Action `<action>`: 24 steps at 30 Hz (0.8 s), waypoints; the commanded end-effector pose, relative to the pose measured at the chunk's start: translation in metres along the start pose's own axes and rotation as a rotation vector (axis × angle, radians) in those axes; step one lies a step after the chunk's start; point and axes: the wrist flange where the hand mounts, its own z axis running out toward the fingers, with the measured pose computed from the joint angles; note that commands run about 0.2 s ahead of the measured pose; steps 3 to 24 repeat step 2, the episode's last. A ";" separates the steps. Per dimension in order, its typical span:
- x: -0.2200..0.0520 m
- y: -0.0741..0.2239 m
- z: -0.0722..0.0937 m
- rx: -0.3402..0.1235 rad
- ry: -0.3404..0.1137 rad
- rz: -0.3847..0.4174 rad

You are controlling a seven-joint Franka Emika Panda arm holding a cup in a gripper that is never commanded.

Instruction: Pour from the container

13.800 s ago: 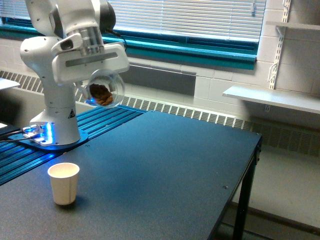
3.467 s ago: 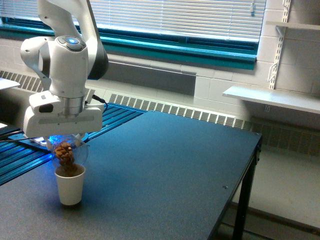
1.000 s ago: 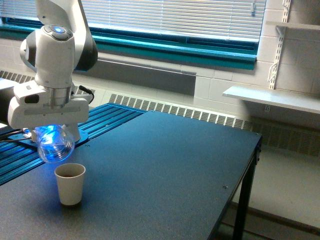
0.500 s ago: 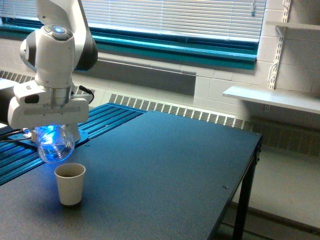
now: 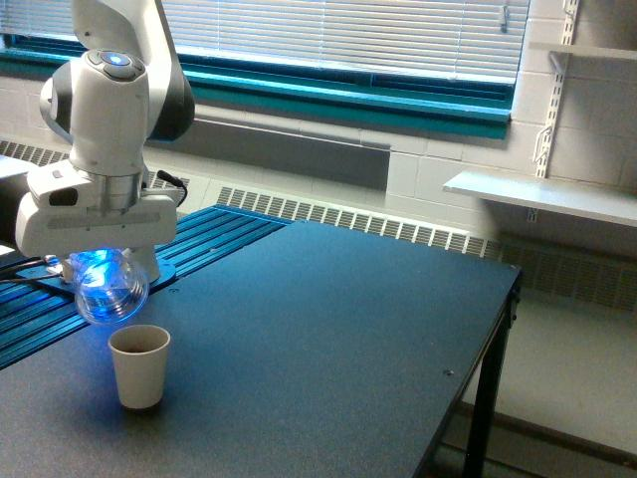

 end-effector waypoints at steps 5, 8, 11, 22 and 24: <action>0.002 0.001 -0.004 -0.001 0.006 -0.011; 0.002 0.001 -0.004 -0.001 0.006 -0.011; 0.002 0.001 -0.004 -0.001 0.006 -0.011; 0.002 0.001 -0.004 -0.001 0.006 -0.011; 0.002 0.001 -0.004 -0.001 0.006 -0.011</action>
